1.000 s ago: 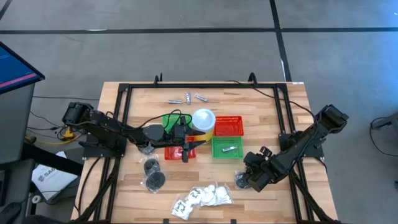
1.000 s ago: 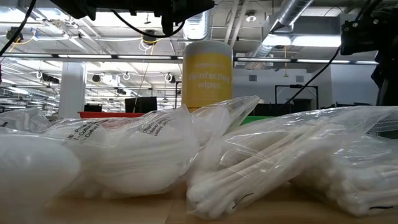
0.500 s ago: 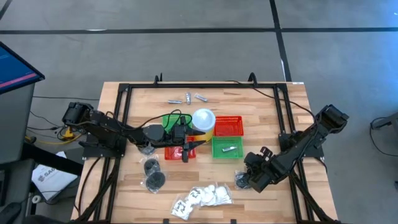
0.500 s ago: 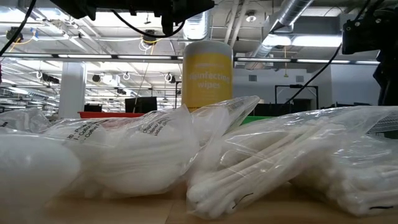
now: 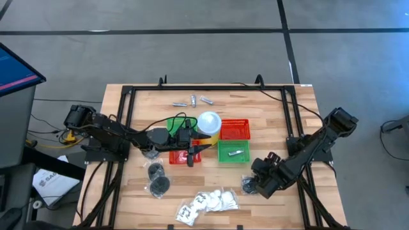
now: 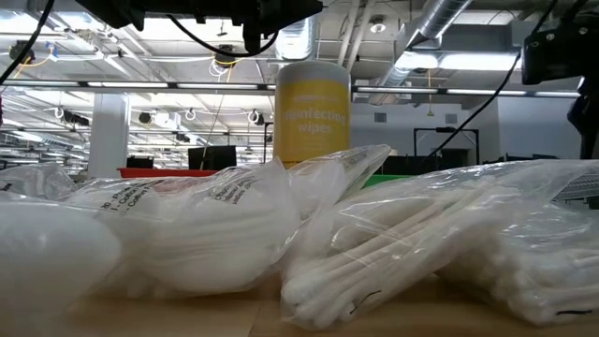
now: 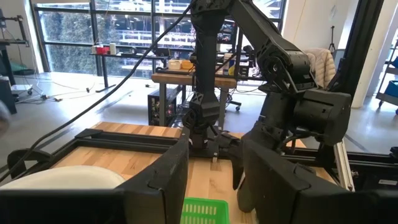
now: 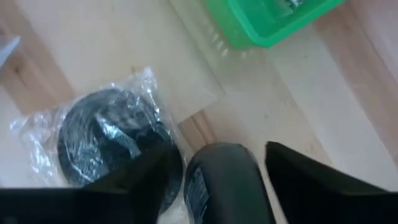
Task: Pick & Place Travel size toiletries
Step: Put the black deodorant into the left green bin
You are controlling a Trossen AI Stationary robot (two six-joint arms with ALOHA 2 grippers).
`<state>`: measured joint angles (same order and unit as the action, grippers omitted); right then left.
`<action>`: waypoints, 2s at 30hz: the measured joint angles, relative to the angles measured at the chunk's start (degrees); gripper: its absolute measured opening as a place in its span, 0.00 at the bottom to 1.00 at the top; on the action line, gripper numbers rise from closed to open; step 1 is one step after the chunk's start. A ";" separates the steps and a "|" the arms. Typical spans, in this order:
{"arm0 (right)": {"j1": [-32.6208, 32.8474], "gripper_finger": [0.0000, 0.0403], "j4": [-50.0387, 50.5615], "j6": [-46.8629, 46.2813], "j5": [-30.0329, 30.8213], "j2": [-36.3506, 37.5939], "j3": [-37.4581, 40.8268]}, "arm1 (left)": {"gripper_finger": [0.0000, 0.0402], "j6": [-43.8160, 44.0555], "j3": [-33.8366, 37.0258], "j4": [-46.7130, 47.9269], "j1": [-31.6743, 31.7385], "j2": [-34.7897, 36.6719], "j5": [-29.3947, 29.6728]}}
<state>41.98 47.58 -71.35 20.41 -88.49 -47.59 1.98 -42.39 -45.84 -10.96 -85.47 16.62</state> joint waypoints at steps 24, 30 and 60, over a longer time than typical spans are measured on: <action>-0.31 0.68 2.82 2.87 -3.03 -1.59 0.54 | 0.36 0.00 0.00 0.24 0.00 0.00 0.02; -1.17 0.68 2.15 5.78 -2.32 -1.47 0.25 | 0.36 0.00 0.02 0.16 0.00 0.00 0.00; -10.22 0.68 -8.79 25.52 -2.70 -4.36 0.09 | 0.36 -0.01 0.02 0.24 0.00 0.00 0.02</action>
<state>31.76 38.79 -45.83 17.71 -92.85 -47.51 1.97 -42.37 -45.60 -10.96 -85.47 16.64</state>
